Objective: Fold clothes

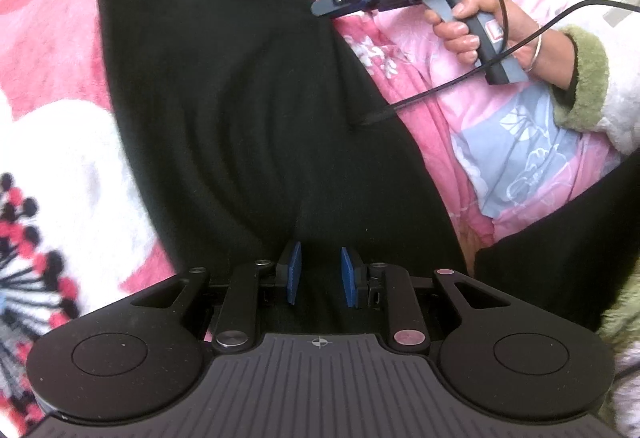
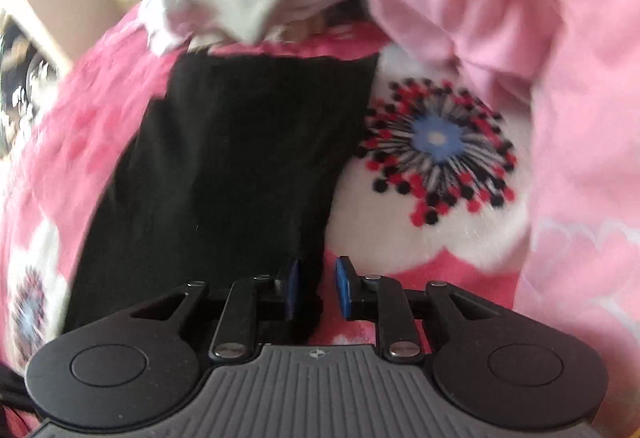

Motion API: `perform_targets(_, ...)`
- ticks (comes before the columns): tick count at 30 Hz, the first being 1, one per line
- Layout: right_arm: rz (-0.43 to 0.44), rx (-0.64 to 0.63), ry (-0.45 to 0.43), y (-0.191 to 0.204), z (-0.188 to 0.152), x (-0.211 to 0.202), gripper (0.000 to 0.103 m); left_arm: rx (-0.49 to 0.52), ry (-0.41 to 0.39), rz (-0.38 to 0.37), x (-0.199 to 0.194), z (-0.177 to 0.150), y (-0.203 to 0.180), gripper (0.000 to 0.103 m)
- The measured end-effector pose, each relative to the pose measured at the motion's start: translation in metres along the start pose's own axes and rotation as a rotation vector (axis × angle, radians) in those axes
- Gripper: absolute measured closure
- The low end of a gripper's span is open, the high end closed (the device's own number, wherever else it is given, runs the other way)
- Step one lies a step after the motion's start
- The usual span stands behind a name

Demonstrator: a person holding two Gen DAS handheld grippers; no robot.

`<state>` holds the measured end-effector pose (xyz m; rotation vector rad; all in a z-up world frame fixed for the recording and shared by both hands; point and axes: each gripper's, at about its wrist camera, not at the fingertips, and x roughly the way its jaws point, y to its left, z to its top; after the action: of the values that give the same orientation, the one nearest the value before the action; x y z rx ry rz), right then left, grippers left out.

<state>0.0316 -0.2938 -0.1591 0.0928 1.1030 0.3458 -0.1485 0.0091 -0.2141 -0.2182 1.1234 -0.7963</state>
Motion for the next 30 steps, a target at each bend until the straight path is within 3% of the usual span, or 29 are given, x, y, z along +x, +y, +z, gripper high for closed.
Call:
perform_targets(5,0.102,-0.197,-0.149,0.043,0.034,-0.010,0.079,-0.035,-0.088,0.060,-0.025,0.008,0.017,0.073)
perform_targets(7,0.163,-0.259,-0.178,0.064,0.052,0.003,0.072,-0.067,-0.107,0.085,-0.025,0.013,0.027,0.073)
perform_targets(10,0.190,-0.361,-0.199,0.097,0.081,0.042,0.072,-0.092,-0.084,0.090,-0.018,0.013,0.033,0.073)
perform_targets(13,0.190,-0.383,-0.154,0.120,0.104,0.085,0.072,-0.067,-0.073,0.107,-0.012,0.006,0.030,0.073)
perform_targets(16,0.092,-0.400,-0.137,0.131,0.121,0.132,0.076,-0.063,-0.075,0.101,-0.010,0.002,0.029,0.073)
perform_targets(17,0.038,-0.391,-0.149,0.129,0.127,0.147,0.080,-0.067,-0.075,0.095,-0.010,0.000,0.029,0.073)
perform_targets(20,-0.043,-0.310,-0.241,0.122,0.147,0.161,0.078,-0.093,-0.079,0.068,-0.011,0.000,0.035,0.073)
perform_targets(23,0.044,-0.285,-0.254,0.119,0.154,0.143,0.078,-0.128,-0.088,0.038,-0.012,-0.001,0.042,0.073)
perform_targets(26,0.184,-0.359,-0.204,0.124,0.144,0.122,0.077,-0.141,-0.094,0.015,-0.015,0.000,0.046,0.073)
perform_targets(28,0.253,-0.415,-0.097,0.132,0.139,0.133,0.077,-0.140,-0.093,0.002,-0.015,0.001,0.048,0.073)
perform_targets(30,0.213,-0.464,-0.053,0.141,0.136,0.159,0.077,-0.138,-0.092,-0.010,-0.015,0.001,0.050,0.073)
